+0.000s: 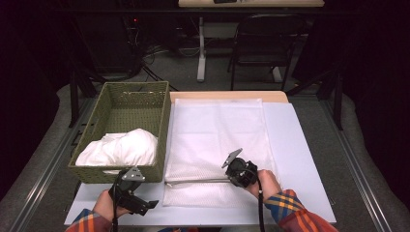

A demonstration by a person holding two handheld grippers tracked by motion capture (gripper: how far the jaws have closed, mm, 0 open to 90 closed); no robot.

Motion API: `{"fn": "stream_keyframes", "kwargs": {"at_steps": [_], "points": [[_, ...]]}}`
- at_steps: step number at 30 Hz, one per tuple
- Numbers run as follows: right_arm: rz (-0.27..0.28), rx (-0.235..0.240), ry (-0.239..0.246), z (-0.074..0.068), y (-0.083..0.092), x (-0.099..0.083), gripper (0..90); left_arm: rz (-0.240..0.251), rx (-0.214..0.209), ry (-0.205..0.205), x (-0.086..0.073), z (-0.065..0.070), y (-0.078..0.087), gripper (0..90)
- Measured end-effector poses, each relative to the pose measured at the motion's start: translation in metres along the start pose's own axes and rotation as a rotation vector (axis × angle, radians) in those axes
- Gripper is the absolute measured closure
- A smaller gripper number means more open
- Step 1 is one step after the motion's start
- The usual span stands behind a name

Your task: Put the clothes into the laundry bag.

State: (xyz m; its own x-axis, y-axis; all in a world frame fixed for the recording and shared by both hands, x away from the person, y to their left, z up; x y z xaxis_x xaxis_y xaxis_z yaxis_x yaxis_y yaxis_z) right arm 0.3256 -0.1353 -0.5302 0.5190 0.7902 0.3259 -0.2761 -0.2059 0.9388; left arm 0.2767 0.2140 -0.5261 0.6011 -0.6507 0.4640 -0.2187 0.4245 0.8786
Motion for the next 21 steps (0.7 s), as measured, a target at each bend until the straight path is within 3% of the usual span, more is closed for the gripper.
{"fn": "stream_keyframes", "kwargs": {"at_steps": [9,18,21], "points": [[0.038,-0.046,-0.024,0.004,0.009,0.000,88.5,-0.005,-0.002,-0.020,0.004,0.006,-0.002,1.9],[0.066,-0.092,-0.038,0.024,0.006,0.016,89.0,-0.011,0.005,0.002,0.000,0.006,-0.001,1.9],[0.034,-0.078,-0.057,0.025,0.000,0.017,88.8,-0.009,0.008,0.007,-0.003,0.006,0.000,1.9]]}}
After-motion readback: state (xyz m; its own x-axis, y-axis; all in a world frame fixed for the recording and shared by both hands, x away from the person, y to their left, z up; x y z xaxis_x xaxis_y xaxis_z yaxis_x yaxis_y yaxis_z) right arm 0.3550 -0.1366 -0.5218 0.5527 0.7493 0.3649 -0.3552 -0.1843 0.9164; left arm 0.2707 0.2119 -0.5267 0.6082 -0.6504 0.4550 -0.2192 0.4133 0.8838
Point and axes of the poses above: each handheld gripper's, and its own axes: y roughly backward along the jaws, x roughly out of its top, z roughly to its right, the point moved 1 cm from there along -y, roughly forward along the jaws, and after that the axes turned 6 degrees about -z, right-handed, at the moved point
